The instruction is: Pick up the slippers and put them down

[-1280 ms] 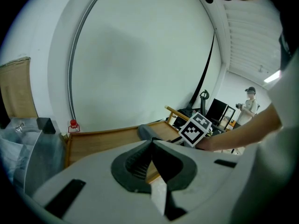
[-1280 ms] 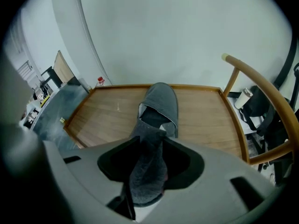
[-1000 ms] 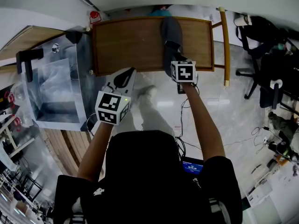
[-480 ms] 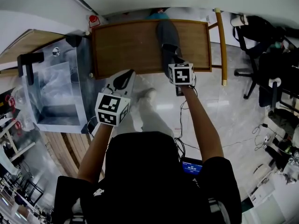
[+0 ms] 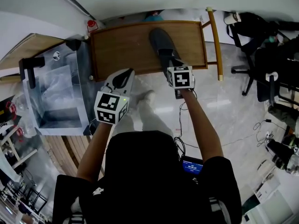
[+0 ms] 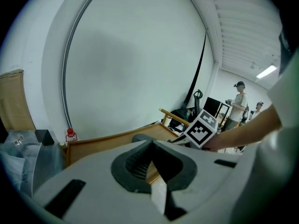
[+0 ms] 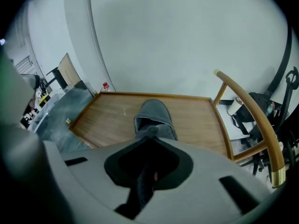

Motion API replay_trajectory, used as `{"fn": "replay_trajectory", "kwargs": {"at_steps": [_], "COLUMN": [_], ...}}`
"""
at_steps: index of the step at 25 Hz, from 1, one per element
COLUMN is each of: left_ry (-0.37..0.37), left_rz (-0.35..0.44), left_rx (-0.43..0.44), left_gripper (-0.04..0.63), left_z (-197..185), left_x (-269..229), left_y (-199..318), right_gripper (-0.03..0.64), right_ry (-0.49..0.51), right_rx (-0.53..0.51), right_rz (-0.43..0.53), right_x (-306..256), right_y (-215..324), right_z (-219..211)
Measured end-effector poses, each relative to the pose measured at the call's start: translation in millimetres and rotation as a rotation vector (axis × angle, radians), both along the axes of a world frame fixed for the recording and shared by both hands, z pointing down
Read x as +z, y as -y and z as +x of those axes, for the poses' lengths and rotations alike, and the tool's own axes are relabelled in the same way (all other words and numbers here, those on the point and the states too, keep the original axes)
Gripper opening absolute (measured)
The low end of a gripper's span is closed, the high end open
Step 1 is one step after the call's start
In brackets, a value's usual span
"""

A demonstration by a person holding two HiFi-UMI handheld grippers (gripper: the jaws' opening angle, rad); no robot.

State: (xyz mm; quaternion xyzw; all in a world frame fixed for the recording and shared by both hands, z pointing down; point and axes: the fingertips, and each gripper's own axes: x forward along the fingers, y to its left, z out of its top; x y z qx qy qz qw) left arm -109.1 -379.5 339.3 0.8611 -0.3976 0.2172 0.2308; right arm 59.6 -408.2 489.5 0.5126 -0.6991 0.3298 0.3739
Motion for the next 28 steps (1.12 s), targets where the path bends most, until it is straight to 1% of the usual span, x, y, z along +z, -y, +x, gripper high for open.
{"fn": "replay_trajectory", "kwargs": {"at_steps": [9,20,28], "left_ry": [-0.030,-0.055,-0.078], "left_rz": [0.028,0.076,0.111], "left_rx": [0.054,0.114,0.151], "left_gripper": [0.006,0.006,0.006], "left_z": [8.4,8.3,-5.4], "left_x": [-22.4,-51.8,-72.8], "left_y": [-6.2,-21.6,-41.3], "right_gripper": [0.015,0.014,0.014], "right_ry": [0.023,0.066,0.067], "right_rx": [0.044,0.094,0.131], "right_rz": [0.031,0.131,0.202], "right_x": [-34.2,-94.0,-131.8], "right_y": [-23.5,-46.4,-70.4], "right_z": [3.8,-12.4,-28.0]}}
